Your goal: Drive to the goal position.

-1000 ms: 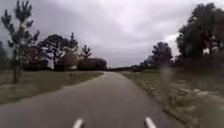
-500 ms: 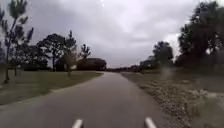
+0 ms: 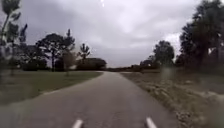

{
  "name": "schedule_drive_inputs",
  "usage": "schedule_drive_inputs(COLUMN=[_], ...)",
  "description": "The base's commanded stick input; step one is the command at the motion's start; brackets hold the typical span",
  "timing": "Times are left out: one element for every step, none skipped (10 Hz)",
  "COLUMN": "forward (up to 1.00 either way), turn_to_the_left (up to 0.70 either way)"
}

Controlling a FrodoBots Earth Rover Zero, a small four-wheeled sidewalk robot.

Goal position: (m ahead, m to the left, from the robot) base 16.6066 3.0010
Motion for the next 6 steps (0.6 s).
schedule_drive_inputs(forward=[0.84,0.84,0.84,0.84,0.84,0.84], turn_to_the_left=[0.03,0.03,0.03,0.03,0.03,0.03])
